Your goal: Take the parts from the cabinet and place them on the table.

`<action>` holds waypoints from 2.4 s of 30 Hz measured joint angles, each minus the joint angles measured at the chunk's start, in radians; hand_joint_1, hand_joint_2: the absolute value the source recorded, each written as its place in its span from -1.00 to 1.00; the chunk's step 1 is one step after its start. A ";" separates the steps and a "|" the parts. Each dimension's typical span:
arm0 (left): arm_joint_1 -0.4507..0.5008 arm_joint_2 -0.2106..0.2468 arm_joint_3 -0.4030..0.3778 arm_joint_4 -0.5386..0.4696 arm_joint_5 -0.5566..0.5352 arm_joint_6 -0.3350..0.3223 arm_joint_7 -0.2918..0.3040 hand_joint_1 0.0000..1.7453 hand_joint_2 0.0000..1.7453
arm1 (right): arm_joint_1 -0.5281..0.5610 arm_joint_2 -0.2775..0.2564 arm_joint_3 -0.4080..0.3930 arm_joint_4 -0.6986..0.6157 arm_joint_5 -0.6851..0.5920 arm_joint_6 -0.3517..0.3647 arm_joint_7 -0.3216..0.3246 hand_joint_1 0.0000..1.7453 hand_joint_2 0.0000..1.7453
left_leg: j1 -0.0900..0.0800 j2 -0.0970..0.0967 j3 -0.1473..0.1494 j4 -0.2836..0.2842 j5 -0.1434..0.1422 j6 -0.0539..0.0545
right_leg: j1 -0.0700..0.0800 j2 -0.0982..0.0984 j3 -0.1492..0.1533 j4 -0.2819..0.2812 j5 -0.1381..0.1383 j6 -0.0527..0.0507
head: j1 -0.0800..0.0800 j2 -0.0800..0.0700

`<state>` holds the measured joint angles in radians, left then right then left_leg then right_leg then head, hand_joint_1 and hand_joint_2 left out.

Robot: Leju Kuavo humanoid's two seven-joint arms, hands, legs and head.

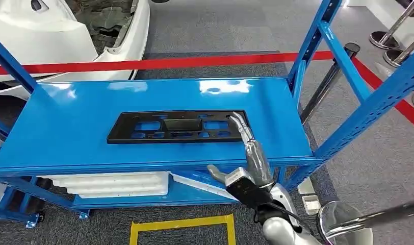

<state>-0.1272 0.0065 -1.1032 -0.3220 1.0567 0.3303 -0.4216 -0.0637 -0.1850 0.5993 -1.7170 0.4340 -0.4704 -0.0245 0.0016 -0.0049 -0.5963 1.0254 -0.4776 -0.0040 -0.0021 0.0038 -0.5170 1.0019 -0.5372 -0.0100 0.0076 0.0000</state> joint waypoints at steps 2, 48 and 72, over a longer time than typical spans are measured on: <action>0.000 0.000 0.000 0.000 0.001 0.001 0.000 -1.00 -1.00 | -0.007 -0.007 -0.003 0.000 0.059 0.042 0.051 -1.00 1.00 | 0.000 0.000 0.000 0.000 0.000 0.000 | 0.000 0.000 0.000 -0.002 0.001 0.004 | 0.000 0.000; -0.045 0.000 -0.030 -0.001 -0.061 -0.068 0.067 -1.00 -1.00 | -0.309 -0.185 0.127 0.115 0.223 0.571 0.176 -1.00 1.00 | 0.000 0.000 0.011 -0.016 0.002 0.000 | 0.000 0.000 0.006 -0.008 0.002 0.008 | 0.000 0.000; -0.046 0.000 -0.030 -0.002 -0.064 -0.067 0.079 -1.00 -1.00 | -0.408 -0.168 0.244 0.301 0.292 0.554 0.266 -1.00 1.00 | 0.000 0.000 0.016 -0.016 0.003 -0.001 | 0.000 0.000 0.010 -0.008 0.003 0.008 | 0.000 0.000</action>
<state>-0.1727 0.0069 -1.1330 -0.3235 0.9926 0.2628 -0.3422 -0.4715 -0.3525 0.8434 -1.4161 0.7255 0.0839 0.2411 0.0015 -0.0054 -0.5803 1.0096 -0.4749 -0.0050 -0.0019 0.0037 -0.5068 0.9936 -0.5346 -0.0022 0.0080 0.0000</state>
